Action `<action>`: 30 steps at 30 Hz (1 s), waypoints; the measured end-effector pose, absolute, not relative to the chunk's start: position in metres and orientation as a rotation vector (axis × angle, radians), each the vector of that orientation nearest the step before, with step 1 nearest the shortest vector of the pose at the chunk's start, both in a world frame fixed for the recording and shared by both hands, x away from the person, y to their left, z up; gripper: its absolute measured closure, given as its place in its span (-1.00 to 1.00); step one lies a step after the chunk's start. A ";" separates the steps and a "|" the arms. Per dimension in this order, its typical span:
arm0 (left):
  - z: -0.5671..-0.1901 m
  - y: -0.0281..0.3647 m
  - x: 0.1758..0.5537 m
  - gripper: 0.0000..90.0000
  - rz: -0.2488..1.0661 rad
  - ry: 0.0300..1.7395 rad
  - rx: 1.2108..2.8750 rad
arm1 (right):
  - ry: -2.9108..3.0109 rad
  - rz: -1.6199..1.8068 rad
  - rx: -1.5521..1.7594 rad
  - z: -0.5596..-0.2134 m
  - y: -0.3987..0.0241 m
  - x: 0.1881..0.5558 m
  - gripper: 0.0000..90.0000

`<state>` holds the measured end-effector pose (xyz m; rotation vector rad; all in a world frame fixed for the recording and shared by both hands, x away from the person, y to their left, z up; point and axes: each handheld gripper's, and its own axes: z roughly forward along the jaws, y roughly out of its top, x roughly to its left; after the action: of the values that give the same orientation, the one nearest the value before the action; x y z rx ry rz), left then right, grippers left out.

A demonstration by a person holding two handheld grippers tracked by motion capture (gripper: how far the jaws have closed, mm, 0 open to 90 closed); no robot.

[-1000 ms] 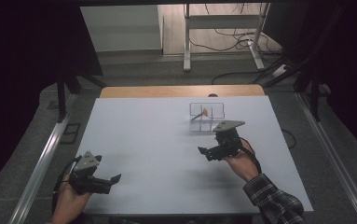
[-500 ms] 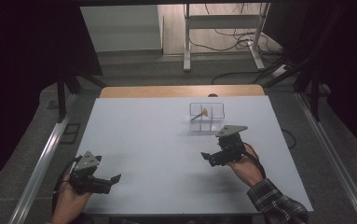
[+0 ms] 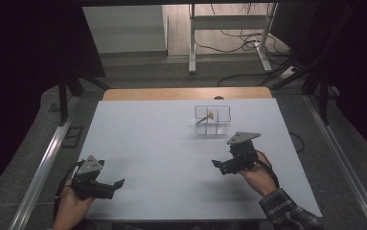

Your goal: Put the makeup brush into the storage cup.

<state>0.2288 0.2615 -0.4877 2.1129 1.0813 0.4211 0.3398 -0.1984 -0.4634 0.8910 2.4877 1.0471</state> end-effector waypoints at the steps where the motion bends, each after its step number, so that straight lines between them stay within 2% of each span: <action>1: -0.488 0.261 0.229 -1.00 0.420 1.082 2.113 | 2.485 1.049 0.897 -0.463 -0.199 0.339 -0.99; 30: -0.488 0.261 0.229 -1.00 0.418 1.092 2.105 | 2.466 1.010 0.982 -0.466 -0.234 0.320 -1.00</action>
<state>0.2292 0.2615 -0.4883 2.1046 1.0921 0.4183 0.3200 -0.2336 -0.4660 0.9821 2.4658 1.0104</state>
